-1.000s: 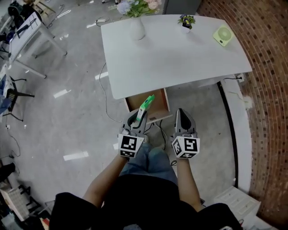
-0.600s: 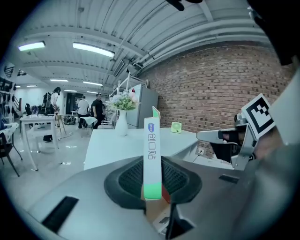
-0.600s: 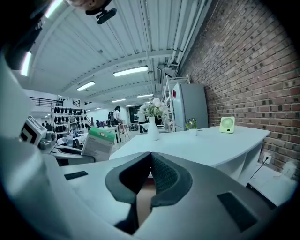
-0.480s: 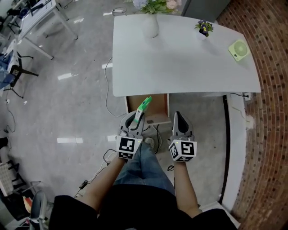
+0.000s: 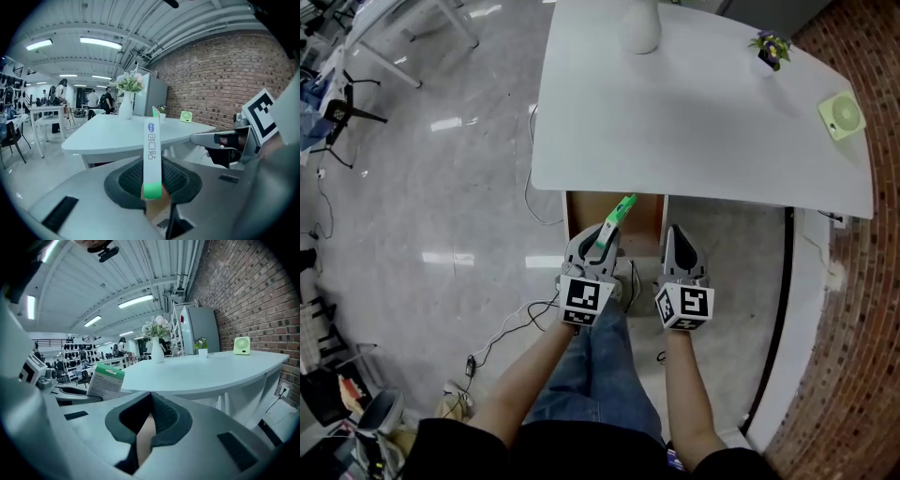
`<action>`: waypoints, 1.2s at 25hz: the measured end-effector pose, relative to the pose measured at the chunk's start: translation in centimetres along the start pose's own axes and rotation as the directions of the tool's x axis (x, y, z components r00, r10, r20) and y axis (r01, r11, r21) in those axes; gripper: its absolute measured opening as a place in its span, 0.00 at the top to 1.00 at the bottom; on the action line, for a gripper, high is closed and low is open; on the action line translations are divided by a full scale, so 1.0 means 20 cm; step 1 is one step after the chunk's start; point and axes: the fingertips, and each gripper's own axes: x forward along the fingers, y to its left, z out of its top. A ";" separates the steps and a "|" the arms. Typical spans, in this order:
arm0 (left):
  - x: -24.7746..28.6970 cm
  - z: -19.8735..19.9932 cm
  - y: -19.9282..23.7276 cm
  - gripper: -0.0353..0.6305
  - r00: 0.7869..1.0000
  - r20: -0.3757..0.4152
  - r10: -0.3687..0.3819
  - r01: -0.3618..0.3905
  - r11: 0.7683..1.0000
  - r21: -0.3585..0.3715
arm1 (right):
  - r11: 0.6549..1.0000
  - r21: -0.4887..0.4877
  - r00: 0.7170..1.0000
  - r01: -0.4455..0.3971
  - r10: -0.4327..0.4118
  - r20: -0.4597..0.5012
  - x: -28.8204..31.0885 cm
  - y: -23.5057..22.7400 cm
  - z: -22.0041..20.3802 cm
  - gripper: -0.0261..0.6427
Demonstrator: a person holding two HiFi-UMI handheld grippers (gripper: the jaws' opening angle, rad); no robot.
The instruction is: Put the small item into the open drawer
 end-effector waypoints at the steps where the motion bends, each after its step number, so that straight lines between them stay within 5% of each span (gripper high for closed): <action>1: 0.02 -0.04 0.00 0.81 1.000 -0.010 0.006 -0.006 1.000 -0.006 | 1.000 -0.001 1.000 -0.011 0.011 -0.011 0.02 0.01 -0.04 0.96; 13: 0.31 -0.51 0.12 0.81 0.979 -0.196 0.051 -0.075 0.990 -0.119 | 0.998 -0.026 0.992 -0.056 0.052 -0.116 0.35 0.08 -0.40 0.96; 25: 0.58 -0.91 0.24 0.81 0.890 -0.450 0.077 -0.169 0.971 -0.168 | 0.997 -0.045 0.989 -0.055 0.048 -0.141 0.47 0.02 -0.55 0.96; 30: 0.67 -1.02 0.27 0.80 0.864 -0.498 0.081 -0.173 0.975 -0.142 | 0.998 -0.045 0.989 -0.053 0.046 -0.141 0.51 -0.01 -0.61 0.96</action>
